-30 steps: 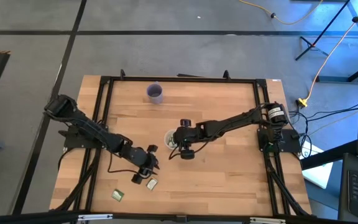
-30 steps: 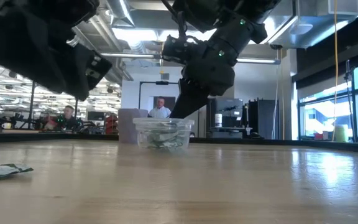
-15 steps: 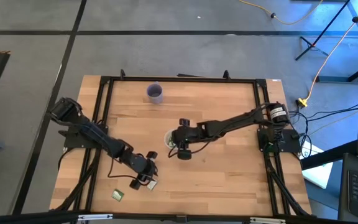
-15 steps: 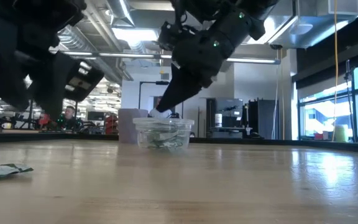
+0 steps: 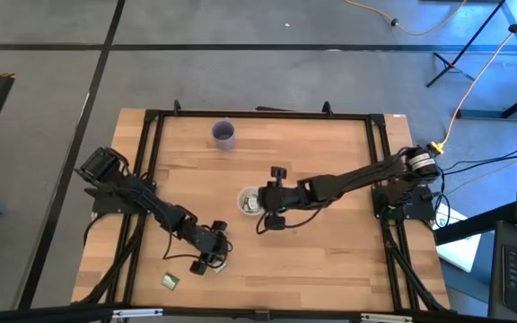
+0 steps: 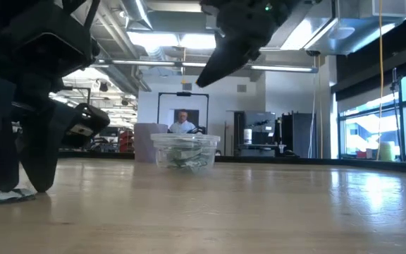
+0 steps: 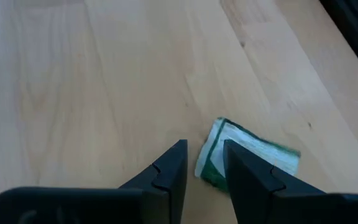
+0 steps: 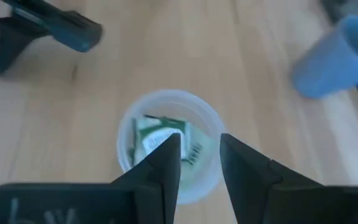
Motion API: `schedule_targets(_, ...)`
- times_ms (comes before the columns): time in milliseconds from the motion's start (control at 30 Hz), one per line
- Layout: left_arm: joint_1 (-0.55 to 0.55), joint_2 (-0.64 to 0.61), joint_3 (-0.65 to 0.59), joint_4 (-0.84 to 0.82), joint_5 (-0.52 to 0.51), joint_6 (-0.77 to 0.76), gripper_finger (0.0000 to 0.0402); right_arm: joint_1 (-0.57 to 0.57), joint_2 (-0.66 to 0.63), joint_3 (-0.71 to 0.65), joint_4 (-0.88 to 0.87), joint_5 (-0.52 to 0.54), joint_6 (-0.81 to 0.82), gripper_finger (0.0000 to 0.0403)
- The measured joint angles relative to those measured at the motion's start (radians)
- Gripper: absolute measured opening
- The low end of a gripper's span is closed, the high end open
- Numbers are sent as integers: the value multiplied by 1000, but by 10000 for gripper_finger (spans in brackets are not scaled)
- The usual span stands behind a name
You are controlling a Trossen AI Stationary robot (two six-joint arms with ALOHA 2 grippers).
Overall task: Pick and place Stevia / Truvia into bins
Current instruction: Put the truvia packet into the transparent container
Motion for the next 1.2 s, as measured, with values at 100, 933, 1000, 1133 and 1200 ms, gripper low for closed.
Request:
schedule_targets(100,-13,10,2,-5,-11,3,94,11,-18,0,-53,53,25,116)
schedule_targets(933,-47,-20,-5,-75,-53,-10,3,13,-23,0,-207,114,77,116)
schedule_targets(1000,-41,-49,-10,-90,-43,-10,3,13,-32,0,-249,115,98,116)
schedule_targets(1133,-18,-134,-11,-101,-50,-8,1,21,-80,-71,-212,115,121,116)
schedule_targets(1200,-1,-186,-8,-89,-71,-8,1,21,-128,-147,-139,111,123,116)
